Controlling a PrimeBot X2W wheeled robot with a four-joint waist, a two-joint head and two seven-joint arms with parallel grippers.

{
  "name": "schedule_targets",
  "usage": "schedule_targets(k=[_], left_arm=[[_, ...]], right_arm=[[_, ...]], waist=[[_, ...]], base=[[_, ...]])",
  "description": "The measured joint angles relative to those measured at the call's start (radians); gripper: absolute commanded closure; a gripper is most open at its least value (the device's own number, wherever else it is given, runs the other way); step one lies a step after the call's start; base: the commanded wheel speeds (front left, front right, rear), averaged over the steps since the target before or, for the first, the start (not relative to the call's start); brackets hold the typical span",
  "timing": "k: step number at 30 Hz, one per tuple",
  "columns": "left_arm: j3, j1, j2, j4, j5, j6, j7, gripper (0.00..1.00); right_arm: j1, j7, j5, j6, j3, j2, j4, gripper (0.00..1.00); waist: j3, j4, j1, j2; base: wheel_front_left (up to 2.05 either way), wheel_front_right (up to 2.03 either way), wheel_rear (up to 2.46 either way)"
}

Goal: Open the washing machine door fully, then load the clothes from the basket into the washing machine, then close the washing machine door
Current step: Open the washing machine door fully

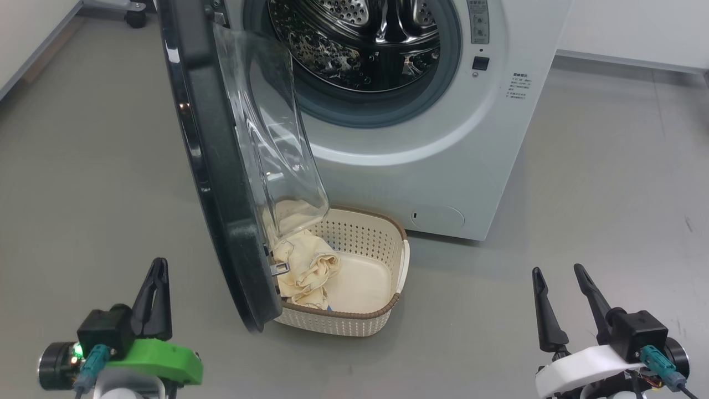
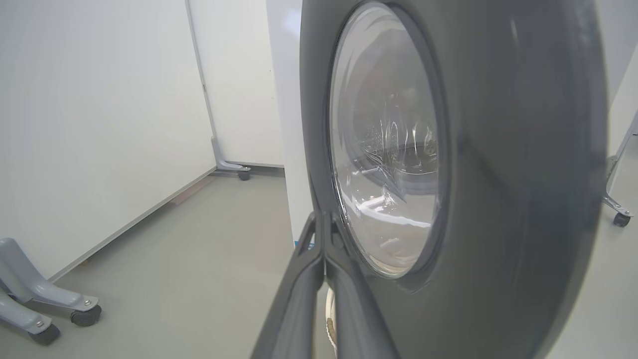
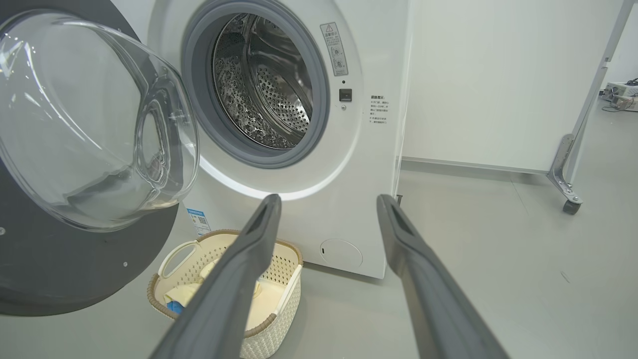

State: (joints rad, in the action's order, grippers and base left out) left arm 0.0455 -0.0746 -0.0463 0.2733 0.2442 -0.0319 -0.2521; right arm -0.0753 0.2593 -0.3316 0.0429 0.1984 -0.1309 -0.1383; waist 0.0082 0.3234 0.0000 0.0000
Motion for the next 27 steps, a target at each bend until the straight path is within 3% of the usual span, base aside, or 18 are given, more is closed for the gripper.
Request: schedule_targets(k=[16, 27], left_arm=[[0.002, -0.188, -0.033, -0.304, -0.114, -0.006, -0.006, 1.00], [0.168, -0.235, -0.023, -0.448, -0.145, -0.055, -0.006, 1.00]], right_arm=[[-0.019, 0.000, 0.014, -0.032, -0.022, 0.018, -0.013, 0.00], [-0.019, 0.000, 0.031, -0.052, -0.029, 0.034, -0.025, 0.00]], waist=[[-0.014, 0.008, 0.0000, 0.0000], [-0.016, 0.003, 0.0000, 0.0000]], base=[[0.00, 0.00, 0.00], [0.00, 0.00, 0.00]])
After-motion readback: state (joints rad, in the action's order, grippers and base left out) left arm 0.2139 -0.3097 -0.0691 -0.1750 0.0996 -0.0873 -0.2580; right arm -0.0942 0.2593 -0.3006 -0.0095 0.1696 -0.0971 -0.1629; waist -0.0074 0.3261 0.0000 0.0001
